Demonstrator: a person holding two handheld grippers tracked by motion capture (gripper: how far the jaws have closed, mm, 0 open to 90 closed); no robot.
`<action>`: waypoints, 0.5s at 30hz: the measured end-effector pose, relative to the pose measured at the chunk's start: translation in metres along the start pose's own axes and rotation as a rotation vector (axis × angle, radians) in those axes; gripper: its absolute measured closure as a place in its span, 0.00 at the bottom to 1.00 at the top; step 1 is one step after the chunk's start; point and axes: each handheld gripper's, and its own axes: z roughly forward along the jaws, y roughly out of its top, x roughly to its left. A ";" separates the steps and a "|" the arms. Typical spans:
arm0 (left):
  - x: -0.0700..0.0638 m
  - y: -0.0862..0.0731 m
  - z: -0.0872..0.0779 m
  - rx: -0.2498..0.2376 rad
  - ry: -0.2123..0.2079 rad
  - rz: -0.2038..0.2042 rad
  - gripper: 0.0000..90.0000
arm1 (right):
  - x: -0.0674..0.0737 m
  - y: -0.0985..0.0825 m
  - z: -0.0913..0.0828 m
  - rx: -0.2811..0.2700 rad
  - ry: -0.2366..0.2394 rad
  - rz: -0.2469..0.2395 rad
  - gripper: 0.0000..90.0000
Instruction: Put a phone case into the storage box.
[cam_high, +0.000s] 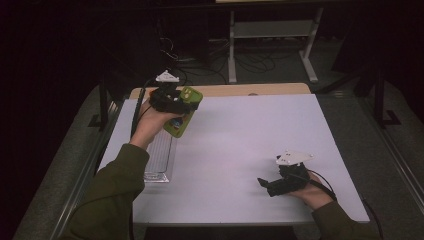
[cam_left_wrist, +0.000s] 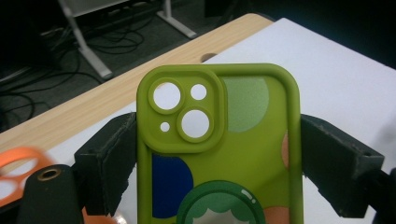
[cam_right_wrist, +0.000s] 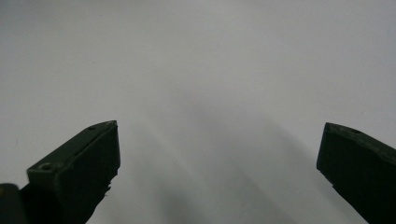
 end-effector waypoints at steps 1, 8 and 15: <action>0.002 -0.001 -0.002 -0.001 0.006 -0.004 0.18 | 0.000 0.000 0.000 0.000 0.000 0.006 0.00; 0.019 -0.011 -0.013 -0.012 0.046 -0.048 0.18 | -0.001 0.000 0.001 0.004 -0.005 -0.012 0.00; 0.035 -0.021 -0.021 -0.013 0.100 -0.079 0.18 | -0.002 -0.001 0.001 0.010 -0.009 -0.026 0.00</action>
